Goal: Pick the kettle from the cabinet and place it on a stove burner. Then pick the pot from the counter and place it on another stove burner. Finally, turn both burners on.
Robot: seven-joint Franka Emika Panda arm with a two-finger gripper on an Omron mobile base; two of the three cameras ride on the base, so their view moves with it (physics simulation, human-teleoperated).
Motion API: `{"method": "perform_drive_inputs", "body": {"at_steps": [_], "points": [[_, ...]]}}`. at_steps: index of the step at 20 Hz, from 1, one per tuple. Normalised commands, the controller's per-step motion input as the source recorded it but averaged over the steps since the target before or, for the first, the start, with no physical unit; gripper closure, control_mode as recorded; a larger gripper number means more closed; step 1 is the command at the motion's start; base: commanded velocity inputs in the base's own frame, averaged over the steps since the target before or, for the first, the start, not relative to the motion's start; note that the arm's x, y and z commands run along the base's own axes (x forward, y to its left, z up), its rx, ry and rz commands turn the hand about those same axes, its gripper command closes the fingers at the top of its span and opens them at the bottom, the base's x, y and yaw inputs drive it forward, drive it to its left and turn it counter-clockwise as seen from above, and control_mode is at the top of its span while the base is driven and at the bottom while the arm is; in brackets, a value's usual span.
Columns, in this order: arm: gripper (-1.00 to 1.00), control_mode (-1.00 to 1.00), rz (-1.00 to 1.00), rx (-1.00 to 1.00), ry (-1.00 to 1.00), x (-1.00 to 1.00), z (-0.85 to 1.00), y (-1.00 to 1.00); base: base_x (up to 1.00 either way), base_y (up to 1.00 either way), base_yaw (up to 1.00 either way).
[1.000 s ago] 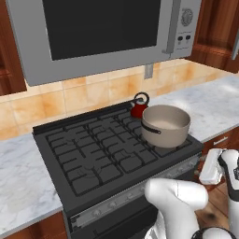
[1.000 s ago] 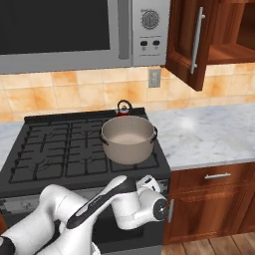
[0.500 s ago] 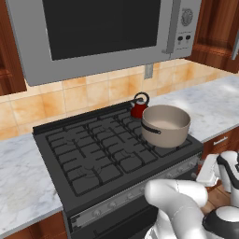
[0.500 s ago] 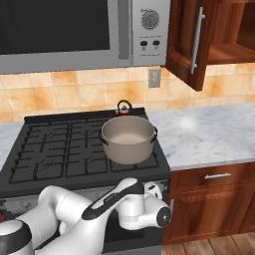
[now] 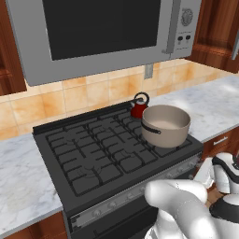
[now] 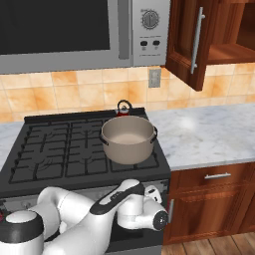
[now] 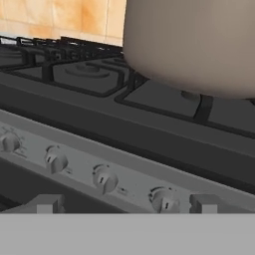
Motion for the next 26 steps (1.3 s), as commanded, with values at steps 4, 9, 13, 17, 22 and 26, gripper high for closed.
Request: {"method": "perform_drive_inputs", "body": {"at_steps": [4, 9, 13, 17, 22, 26], "points": [[-1.00, -1.00, -0.07, 0.00, 0.00, 0.13, -0.17, 0.00, 0.00, 0.00, 0.00], [-1.00, -1.00, -0.08, 0.00, 0.00, 0.17, -0.17, 0.00, 0.00, 0.00, 0.00], [-1.00, -1.00, -0.07, 0.00, 0.00, 0.22, -0.08, 0.00, 0.00, 0.00, 0.00], [-1.00, -1.00, -0.02, 0.00, 0.00, 0.04, -0.09, 0.00, 0.00, 0.00, 0.00], [-1.00, -1.00, -0.01, 0.00, 0.00, 0.08, -0.15, 0.00, 0.00, 0.00, 0.00], [-1.00, -1.00, 0.00, 0.00, 0.00, 0.14, -0.17, 0.00, 0.00, 0.00, 0.00]]}}
